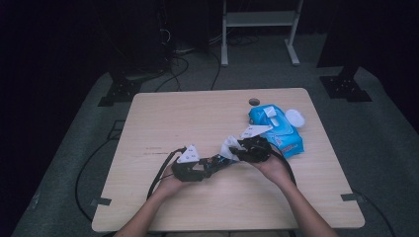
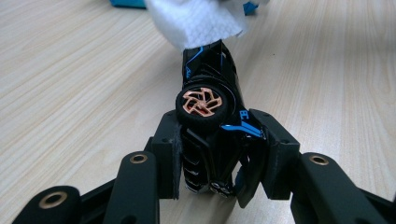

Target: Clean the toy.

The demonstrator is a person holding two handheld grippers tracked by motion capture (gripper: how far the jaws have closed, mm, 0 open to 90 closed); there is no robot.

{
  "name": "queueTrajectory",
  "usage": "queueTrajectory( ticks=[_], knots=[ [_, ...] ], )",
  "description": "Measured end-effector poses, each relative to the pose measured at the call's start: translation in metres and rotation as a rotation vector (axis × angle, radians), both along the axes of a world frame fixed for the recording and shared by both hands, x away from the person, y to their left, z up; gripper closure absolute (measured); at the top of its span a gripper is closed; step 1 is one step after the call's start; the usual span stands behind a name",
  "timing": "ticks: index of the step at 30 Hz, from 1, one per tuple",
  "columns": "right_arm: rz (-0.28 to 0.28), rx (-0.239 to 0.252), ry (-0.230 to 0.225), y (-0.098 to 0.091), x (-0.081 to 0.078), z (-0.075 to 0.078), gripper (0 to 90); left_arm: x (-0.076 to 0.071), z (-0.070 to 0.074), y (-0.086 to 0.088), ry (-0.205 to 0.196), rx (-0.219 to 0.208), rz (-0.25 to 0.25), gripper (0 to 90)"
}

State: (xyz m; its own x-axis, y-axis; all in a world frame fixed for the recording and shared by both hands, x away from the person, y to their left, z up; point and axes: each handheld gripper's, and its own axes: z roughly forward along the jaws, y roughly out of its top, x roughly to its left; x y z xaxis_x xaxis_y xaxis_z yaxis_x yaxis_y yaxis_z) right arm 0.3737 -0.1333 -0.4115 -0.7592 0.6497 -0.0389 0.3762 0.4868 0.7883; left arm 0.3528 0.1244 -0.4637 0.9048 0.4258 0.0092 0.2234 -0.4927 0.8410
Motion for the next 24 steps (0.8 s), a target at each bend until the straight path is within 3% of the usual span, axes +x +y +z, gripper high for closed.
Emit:
queueTrajectory(
  ticks=[2, 4, 6, 11, 15, 18, 22, 24],
  knots=[
    [-0.006, -0.029, -0.038, 0.007, 0.0, -0.004, 65.7, 0.0, 0.0, 0.0, 0.0, 0.002, 0.004, 57.4],
    [-0.014, -0.048, -0.075, 0.011, -0.002, -0.01, 79.1, 0.0, 0.0, 0.001, 0.007, -0.001, 0.006, 57.6],
    [-0.025, -0.052, -0.091, 0.009, -0.002, -0.01, 82.9, 0.001, 0.001, 0.001, 0.001, 0.002, 0.009, 57.8],
    [-0.057, 0.011, -0.03, -0.01, 0.007, -0.009, 83.0, 0.002, 0.001, -0.001, -0.004, 0.001, 0.002, 58.0],
    [-0.081, 0.021, -0.011, -0.011, 0.007, -0.008, 83.7, 0.004, 0.001, 0.0, 0.003, 0.002, -0.001, 57.9],
    [-0.053, 0.008, -0.009, 0.0, 0.004, -0.008, 84.1, 0.007, 0.002, 0.0, 0.003, 0.003, 0.01, 57.1],
    [0.018, 0.028, 0.005, 0.018, -0.003, -0.009, 84.0, 0.013, 0.002, 0.004, 0.007, -0.008, 0.015, 56.4],
    [0.022, 0.022, -0.002, 0.02, -0.003, -0.009, 84.0, 0.013, 0.002, 0.004, 0.0, -0.003, 0.015, 56.4]
  ],
)
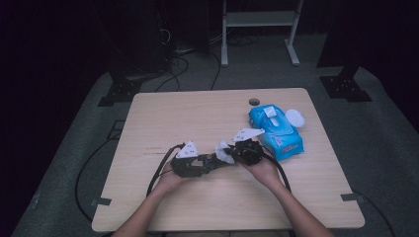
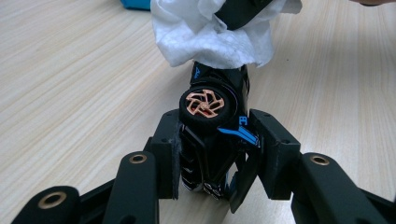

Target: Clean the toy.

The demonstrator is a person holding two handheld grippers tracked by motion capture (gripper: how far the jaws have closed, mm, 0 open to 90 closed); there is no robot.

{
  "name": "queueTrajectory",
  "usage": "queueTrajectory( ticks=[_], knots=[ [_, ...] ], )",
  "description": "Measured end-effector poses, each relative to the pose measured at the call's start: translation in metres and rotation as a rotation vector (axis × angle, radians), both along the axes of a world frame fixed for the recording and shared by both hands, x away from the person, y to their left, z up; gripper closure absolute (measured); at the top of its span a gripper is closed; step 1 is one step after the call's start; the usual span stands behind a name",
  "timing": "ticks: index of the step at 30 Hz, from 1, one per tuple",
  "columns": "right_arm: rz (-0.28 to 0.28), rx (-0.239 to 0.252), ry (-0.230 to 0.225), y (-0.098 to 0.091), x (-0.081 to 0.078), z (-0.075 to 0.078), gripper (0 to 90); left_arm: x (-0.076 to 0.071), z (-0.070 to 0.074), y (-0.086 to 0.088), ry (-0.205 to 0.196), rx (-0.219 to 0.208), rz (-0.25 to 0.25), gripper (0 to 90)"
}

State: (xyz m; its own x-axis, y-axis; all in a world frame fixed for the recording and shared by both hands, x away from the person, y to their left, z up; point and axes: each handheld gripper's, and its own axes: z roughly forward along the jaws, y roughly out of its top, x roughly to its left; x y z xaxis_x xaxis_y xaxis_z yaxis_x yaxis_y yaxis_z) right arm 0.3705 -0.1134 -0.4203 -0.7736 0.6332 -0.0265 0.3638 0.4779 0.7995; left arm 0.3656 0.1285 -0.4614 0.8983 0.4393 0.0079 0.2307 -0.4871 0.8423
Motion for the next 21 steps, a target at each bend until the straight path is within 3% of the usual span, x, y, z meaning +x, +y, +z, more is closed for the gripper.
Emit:
queueTrajectory(
  ticks=[4, 7, 10, 14, 18, 21],
  knots=[
    [-0.072, 0.01, 0.002, -0.021, 0.006, 0.002, 84.0, 0.001, 0.0, 0.0, -0.001, 0.0, -0.002, 56.4],
    [-0.144, -0.009, -0.008, -0.037, 0.008, 0.003, 84.0, 0.002, -0.001, -0.001, -0.005, -0.003, 0.0, 56.4],
    [-0.165, -0.03, 0.005, -0.044, 0.01, 0.001, 84.1, 0.003, 0.0, -0.001, -0.005, 0.001, 0.0, 56.3],
    [-0.146, -0.042, -0.014, -0.033, 0.007, 0.0, 84.1, 0.003, 0.0, -0.001, -0.007, 0.003, 0.003, 56.4],
    [-0.107, -0.008, -0.006, -0.022, 0.006, 0.004, 84.2, 0.005, 0.0, -0.002, -0.011, 0.005, 0.005, 56.4],
    [-0.003, 0.018, 0.047, -0.005, 0.007, 0.005, 84.1, 0.005, 0.0, -0.004, -0.021, 0.013, 0.003, 56.5]
  ],
)
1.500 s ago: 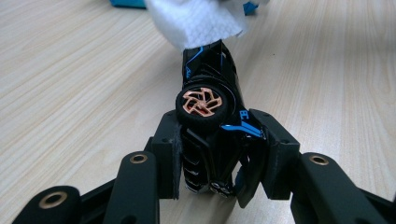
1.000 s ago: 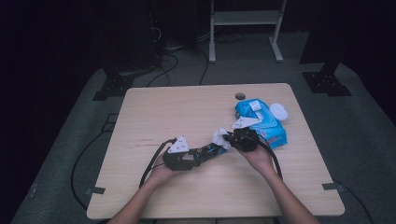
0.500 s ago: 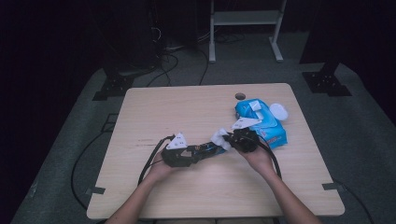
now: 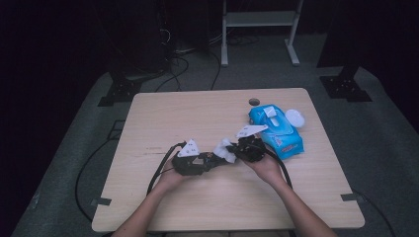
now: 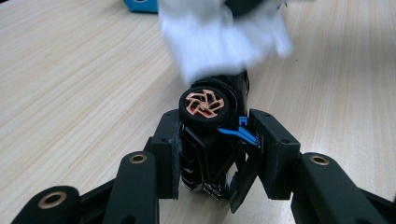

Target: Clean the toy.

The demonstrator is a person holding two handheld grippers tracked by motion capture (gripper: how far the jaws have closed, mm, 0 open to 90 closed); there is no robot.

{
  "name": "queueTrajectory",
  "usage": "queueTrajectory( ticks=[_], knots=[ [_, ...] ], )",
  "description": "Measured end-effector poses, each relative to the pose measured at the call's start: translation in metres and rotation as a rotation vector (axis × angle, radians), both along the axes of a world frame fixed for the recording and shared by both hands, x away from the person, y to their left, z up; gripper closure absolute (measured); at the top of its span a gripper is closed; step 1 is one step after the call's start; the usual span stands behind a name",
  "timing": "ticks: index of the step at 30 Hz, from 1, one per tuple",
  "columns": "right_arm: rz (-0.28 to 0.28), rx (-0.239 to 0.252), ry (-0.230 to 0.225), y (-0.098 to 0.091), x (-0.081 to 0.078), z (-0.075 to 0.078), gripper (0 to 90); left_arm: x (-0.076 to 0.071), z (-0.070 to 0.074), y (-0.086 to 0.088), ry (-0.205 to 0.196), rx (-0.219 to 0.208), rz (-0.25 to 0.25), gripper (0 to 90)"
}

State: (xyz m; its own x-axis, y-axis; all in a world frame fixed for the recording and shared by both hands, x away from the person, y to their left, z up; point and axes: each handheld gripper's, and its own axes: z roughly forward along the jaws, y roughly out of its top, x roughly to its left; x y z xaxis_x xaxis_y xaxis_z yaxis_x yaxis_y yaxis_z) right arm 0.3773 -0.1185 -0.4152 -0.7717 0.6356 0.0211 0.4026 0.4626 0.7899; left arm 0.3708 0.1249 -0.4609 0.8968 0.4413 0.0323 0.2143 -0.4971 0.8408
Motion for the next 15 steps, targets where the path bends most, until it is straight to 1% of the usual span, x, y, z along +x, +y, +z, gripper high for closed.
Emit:
queueTrajectory(
  ticks=[1, 2, 3, 4, 6, 8, 11, 15],
  knots=[
    [0.019, -0.002, 0.001, 0.005, 0.0, -0.001, 84.0, 0.0, 0.0, 0.0, 0.0, 0.0, 0.002, 56.5],
    [0.028, -0.014, -0.011, 0.008, 0.001, -0.002, 84.0, 0.0, 0.0, 0.001, 0.001, 0.0, 0.007, 56.5],
    [0.022, -0.019, -0.019, 0.009, 0.002, -0.002, 84.0, 0.001, 0.0, 0.002, 0.0, 0.001, 0.008, 56.5],
    [0.007, -0.009, -0.019, 0.007, 0.004, -0.002, 84.0, 0.001, 0.0, 0.003, 0.0, 0.001, 0.01, 56.8],
    [-0.023, 0.018, 0.007, -0.002, 0.009, -0.003, 84.1, 0.002, 0.0, 0.005, 0.004, -0.012, 0.017, 57.1],
    [-0.015, 0.056, 0.036, -0.008, 0.011, -0.006, 84.1, 0.003, 0.001, 0.006, 0.003, -0.019, 0.03, 57.0],
    [-0.001, 0.049, 0.017, -0.009, 0.008, -0.007, 84.1, 0.002, 0.002, 0.007, 0.01, -0.026, 0.036, 54.5],
    [0.003, 0.052, 0.009, -0.011, 0.001, -0.008, 84.1, 0.001, 0.002, 0.006, 0.021, -0.03, 0.029, 49.3]
  ],
)
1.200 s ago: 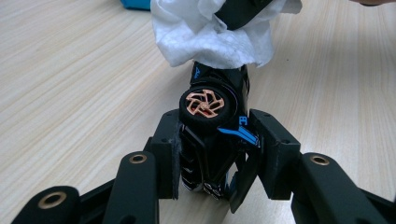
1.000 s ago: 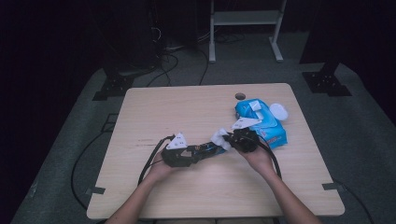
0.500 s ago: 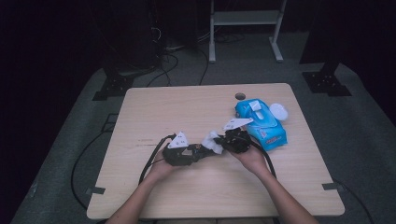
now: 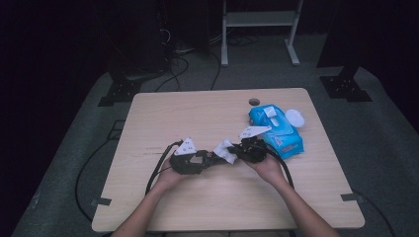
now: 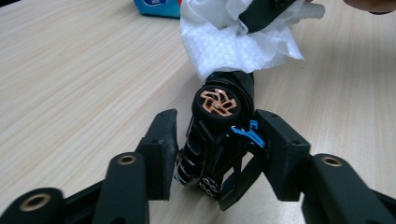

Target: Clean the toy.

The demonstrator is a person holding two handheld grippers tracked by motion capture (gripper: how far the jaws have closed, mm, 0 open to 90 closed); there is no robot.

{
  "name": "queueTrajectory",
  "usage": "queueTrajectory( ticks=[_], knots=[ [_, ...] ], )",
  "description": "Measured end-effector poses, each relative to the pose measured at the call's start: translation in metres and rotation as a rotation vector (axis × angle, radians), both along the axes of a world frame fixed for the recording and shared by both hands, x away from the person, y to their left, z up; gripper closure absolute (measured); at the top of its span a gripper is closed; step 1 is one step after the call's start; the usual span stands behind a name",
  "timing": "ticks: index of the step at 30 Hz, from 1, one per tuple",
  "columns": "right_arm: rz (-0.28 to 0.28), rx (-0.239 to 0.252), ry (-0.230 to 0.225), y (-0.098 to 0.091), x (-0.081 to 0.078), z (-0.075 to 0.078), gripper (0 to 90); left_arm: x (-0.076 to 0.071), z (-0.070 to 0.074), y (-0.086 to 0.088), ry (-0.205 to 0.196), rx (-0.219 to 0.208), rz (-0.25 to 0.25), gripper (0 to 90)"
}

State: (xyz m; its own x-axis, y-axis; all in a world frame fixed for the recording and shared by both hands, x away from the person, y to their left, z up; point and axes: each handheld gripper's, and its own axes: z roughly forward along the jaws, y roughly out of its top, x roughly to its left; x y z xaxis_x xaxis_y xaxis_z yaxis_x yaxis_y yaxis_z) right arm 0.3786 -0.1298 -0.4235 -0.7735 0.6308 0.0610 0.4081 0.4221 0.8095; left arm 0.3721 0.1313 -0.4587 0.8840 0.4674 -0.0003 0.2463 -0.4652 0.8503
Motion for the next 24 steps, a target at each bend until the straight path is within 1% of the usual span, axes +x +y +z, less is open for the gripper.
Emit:
queueTrajectory(
  ticks=[1, 3, 5, 8, 10, 12, 13, 14, 17, 18, 19, 20, 21, 22, 24],
  knots=[
    [0.002, 0.001, -0.004, 0.0, -0.001, 0.0, 84.1, 0.0, -0.001, -0.001, 0.005, -0.006, -0.001, 48.2],
    [0.004, -0.004, -0.011, -0.001, -0.004, -0.001, 84.1, 0.0, -0.002, -0.002, 0.021, -0.005, -0.005, 45.0],
    [0.003, -0.006, -0.019, -0.002, -0.008, -0.001, 84.0, 0.0, -0.002, -0.003, 0.022, -0.004, -0.01, 44.7],
    [0.01, -0.001, -0.011, -0.004, -0.013, -0.002, 84.0, -0.001, -0.003, -0.003, 0.018, 0.009, -0.017, 44.0],
    [0.026, 0.011, 0.014, -0.005, -0.017, -0.003, 83.9, -0.003, -0.004, -0.004, 0.004, 0.017, -0.023, 42.5],
    [0.04, -0.001, 0.021, -0.006, -0.02, -0.001, 83.9, -0.006, -0.004, -0.005, -0.02, 0.038, -0.032, 42.4],
    [0.043, 0.004, 0.021, -0.006, -0.021, 0.001, 83.9, -0.008, -0.004, -0.006, -0.024, 0.038, -0.031, 42.3],
    [0.043, 0.016, 0.012, -0.007, -0.022, 0.004, 83.9, -0.009, -0.004, -0.006, -0.034, 0.047, -0.033, 42.3],
    [0.024, 0.044, 0.0, -0.007, -0.017, 0.012, 83.9, -0.011, -0.004, -0.007, -0.058, 0.067, -0.042, 42.0],
    [0.014, 0.047, 0.011, -0.007, -0.014, 0.011, 83.9, -0.013, -0.004, -0.008, -0.062, 0.07, -0.048, 41.4],
    [0.01, 0.039, 0.021, -0.005, -0.011, 0.008, 83.9, -0.014, -0.003, -0.008, -0.068, 0.079, -0.054, 40.6],
    [0.007, 0.02, 0.04, -0.004, -0.008, 0.004, 83.9, -0.016, -0.003, -0.009, -0.076, 0.087, -0.058, 39.7],
    [0.012, 0.015, 0.055, -0.002, -0.007, -0.001, 83.9, -0.018, -0.003, -0.01, -0.089, 0.095, -0.065, 39.0],
    [0.014, 0.027, 0.067, -0.002, -0.006, -0.005, 83.9, -0.019, -0.003, -0.01, -0.094, 0.102, -0.069, 38.6],
    [0.015, 0.034, 0.072, -0.003, -0.008, -0.008, 83.9, -0.021, -0.004, -0.011, -0.106, 0.117, -0.068, 37.6]
  ],
)
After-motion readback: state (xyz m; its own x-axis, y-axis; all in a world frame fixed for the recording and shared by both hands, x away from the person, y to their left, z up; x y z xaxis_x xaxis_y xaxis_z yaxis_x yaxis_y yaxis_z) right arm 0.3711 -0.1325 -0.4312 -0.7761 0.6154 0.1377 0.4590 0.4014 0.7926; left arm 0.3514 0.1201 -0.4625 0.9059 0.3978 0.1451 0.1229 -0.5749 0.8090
